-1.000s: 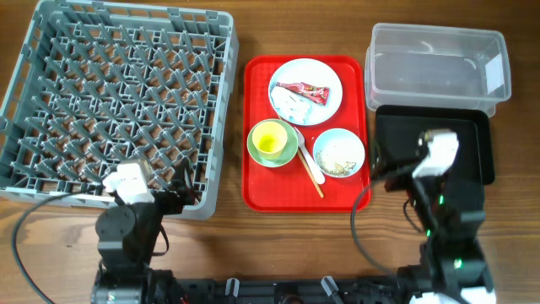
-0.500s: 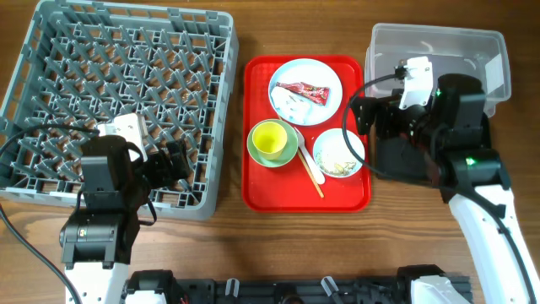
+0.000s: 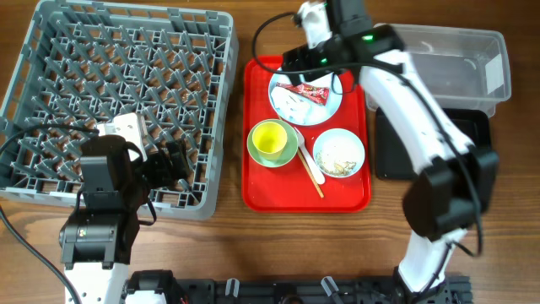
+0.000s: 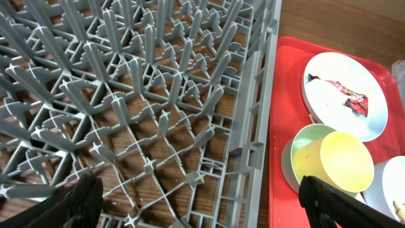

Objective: Sort waste into correct bins and load items into the dishwasher rack
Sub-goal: 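Grasp the red wrapper and tissue with the right gripper, lift, then drop the wrapper and tissue into the clear plastic bin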

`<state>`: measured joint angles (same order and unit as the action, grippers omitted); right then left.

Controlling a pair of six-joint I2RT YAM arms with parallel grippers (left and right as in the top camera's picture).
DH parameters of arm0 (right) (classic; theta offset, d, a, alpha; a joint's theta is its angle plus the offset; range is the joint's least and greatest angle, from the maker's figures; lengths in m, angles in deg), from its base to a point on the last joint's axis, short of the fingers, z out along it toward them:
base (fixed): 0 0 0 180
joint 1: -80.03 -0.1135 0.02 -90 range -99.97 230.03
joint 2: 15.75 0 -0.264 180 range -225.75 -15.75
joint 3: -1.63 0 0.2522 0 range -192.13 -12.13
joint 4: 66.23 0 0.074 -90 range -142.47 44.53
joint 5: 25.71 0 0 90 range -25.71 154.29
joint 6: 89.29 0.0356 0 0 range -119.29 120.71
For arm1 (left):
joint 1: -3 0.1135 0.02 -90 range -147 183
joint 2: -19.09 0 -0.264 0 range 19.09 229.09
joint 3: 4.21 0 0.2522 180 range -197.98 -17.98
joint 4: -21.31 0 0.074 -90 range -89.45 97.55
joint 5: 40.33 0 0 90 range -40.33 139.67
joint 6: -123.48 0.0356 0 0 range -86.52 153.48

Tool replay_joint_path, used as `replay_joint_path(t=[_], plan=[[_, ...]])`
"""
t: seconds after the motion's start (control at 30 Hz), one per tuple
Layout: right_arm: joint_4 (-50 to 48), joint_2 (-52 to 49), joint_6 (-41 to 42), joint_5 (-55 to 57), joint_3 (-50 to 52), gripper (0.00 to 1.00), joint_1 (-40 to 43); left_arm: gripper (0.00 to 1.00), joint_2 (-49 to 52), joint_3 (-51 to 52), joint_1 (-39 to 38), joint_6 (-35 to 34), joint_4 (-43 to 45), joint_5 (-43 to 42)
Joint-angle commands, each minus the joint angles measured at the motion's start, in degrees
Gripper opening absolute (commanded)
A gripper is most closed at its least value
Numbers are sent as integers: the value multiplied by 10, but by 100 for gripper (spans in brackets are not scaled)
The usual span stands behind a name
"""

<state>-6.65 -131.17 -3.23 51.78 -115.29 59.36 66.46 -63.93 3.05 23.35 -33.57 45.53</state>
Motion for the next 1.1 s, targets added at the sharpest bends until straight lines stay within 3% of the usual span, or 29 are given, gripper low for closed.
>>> replay_joint_path(t=[0.0,0.3,0.33,0.37,0.4,0.43,0.47,0.67,0.83,1.07], plan=[[-12,-62,12,26,-6,89,-17,100,-1,-11,-3,7,1,2],[-18,-155,55,22,11,68,-23,100,-1,-11,-3,7,1,2],[-19,-164,57,22,12,58,-23,100,-1,-11,-3,7,1,2],[-19,-164,61,22,12,40,-24,100,-1,-11,-3,7,1,2],[-21,-162,62,22,12,29,-24,100,-1,-11,-3,7,1,1],[-20,-156,76,22,11,11,-23,100,-1,-11,-3,7,1,2],[-20,-146,87,22,10,4,-21,100,-1,-11,-3,7,1,2],[-17,-27,104,31,10,4,-5,100,-1,-11,-3,7,1,2],[-3,74,109,66,10,4,94,100,-1,-11,-3,7,1,2],[-4,38,110,99,13,5,242,100,-1,-11,-3,7,1,1]])
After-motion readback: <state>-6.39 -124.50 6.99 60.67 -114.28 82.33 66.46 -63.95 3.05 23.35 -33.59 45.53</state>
